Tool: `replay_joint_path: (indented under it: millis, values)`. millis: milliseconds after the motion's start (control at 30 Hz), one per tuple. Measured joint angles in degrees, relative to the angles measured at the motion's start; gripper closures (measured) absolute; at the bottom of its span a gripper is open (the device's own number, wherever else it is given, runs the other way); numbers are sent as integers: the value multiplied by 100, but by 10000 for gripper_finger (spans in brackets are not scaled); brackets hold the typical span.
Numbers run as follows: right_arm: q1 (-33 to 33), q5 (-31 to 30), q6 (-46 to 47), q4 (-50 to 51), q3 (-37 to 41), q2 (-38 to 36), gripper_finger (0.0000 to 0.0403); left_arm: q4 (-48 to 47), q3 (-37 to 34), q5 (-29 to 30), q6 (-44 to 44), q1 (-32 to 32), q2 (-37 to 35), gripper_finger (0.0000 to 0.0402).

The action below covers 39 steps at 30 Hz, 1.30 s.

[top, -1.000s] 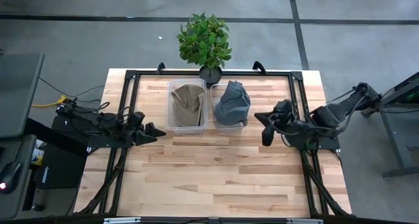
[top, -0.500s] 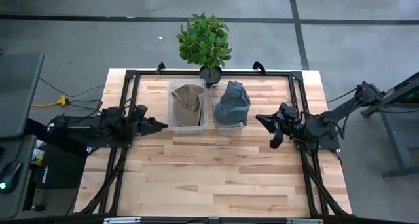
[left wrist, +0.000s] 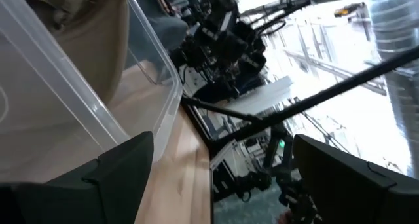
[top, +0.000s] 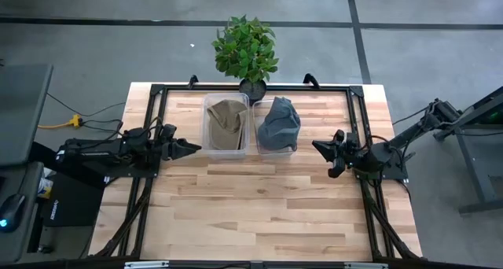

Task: Pick & Place hat
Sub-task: Return to Home Position

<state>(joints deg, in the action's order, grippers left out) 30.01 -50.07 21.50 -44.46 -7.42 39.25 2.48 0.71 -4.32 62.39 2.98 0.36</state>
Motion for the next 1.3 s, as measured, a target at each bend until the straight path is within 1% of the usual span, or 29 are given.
replay_joint_path:
  millis: [100, 200, 267, 400, 533, 633, 700, 767, 1000, 1100, 1300]
  values:
    - [-79, 118, -150, -801, 421, 1, 403, 0, 0, 166, 87, 0, 0, 53]
    - [-281, 234, -575, -1362, 675, 0, 403, 8, 0, 195, 97, 0, 0, 53]
    - [-493, 372, -890, -1442, 683, 0, 403, 14, 0, 197, 111, 0, 0, 53]
    - [-1058, 982, -1105, -1413, 687, -98, 403, 20, 0, 194, 111, 0, 0, 53]
    - [-1707, 1991, -955, -916, 687, -288, 403, 24, 0, 195, 107, 0, 0, 53]
    - [-2136, 2687, -724, -162, 687, -466, 403, 26, 0, 193, 107, 0, 0, 53]
    - [-2321, 2972, -707, 363, 687, -542, 403, 28, 0, 195, 107, 0, 0, 53]
    - [-2457, 3144, -731, 761, 687, -600, 403, 28, 0, 192, 107, 0, 1, 53]
    - [-2734, 3896, -1130, 1538, 687, -639, 403, -18, 0, 188, 86, 0, 0, 53]
    - [-2813, 4018, -1148, 1899, 687, -639, 403, -70, 0, 181, 26, 0, 0, 53]
    - [-2942, 4158, -1366, 2520, 689, -639, 403, -120, 0, 161, -641, -4, 0, 53]
